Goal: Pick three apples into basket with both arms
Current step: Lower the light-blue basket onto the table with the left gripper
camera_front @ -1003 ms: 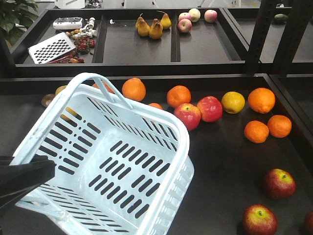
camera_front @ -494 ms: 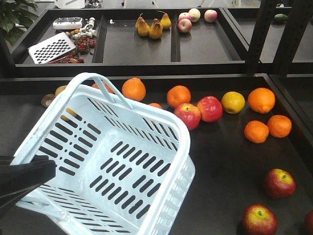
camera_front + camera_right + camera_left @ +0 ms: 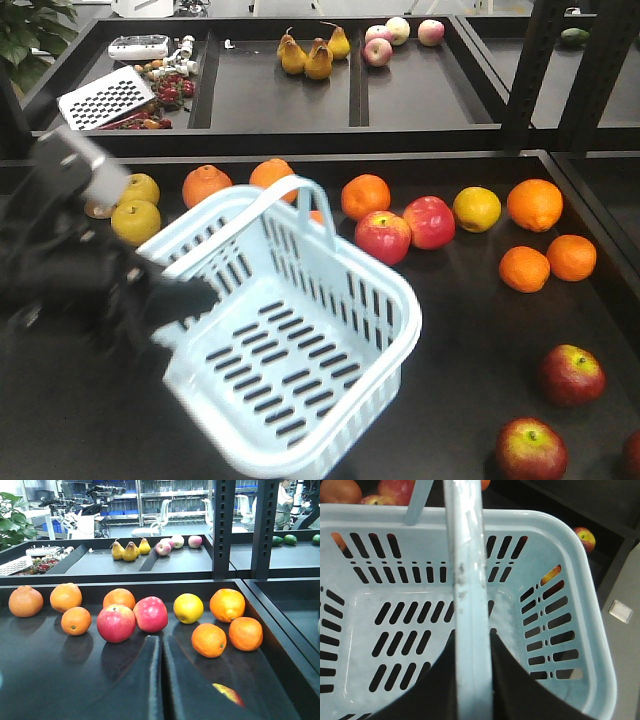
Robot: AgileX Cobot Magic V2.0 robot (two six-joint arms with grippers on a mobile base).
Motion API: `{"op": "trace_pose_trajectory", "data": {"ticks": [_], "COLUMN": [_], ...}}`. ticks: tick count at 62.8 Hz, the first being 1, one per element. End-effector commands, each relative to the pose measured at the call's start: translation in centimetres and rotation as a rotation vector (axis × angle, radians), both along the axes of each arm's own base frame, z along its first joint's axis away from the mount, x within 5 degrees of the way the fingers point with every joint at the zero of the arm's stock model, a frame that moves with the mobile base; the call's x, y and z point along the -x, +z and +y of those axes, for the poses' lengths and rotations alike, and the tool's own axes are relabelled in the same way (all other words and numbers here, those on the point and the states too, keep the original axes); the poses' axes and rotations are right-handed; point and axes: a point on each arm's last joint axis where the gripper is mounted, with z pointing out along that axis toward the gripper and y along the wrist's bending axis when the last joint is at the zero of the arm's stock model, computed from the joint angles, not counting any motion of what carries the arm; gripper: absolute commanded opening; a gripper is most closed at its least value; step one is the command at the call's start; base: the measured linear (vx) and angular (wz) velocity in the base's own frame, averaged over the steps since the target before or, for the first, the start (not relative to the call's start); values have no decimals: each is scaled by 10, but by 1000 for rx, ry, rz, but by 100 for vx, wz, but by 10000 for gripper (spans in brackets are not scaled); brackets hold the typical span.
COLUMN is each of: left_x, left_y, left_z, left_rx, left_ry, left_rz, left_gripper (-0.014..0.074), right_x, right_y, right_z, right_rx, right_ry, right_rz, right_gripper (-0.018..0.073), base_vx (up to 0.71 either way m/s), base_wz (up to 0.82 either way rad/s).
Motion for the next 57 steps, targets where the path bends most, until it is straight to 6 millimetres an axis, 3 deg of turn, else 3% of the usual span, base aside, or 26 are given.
{"op": "trace_pose_trajectory", "data": {"ticks": [1,7,17,28,43,57], "left_x": [-31,-58,-98,-128,-143,-148], "left_y": [19,18,-1,-17,-24,-35], "left_z": [-16,-31,-54,-73,-96,-99], "left_rx": [29,-12,-58,-79,-92,-100], "left_ry": [-36,-134,-273,-358,-429,-430], "left_rz": [-70,-66,2,23,-25,-2], "left_gripper": [-6,-6,-6,-5,3,29], "right_x": [0,0,0,0,0,0], "right_y": [3,3,3,3,3,3], "right_z": [1,1,1,1,1,1], "right_rx": [8,8,8,8,8,8], "right_ry": [9,9,9,9,9,9], "right_rz": [-76,-76,-76,-76,-76,-76], "right_gripper": [-4,-4,-4,-4,-4,-4], "base_vx": [0,0,0,0,0,0], "base_wz": [0,0,0,0,0,0]}}
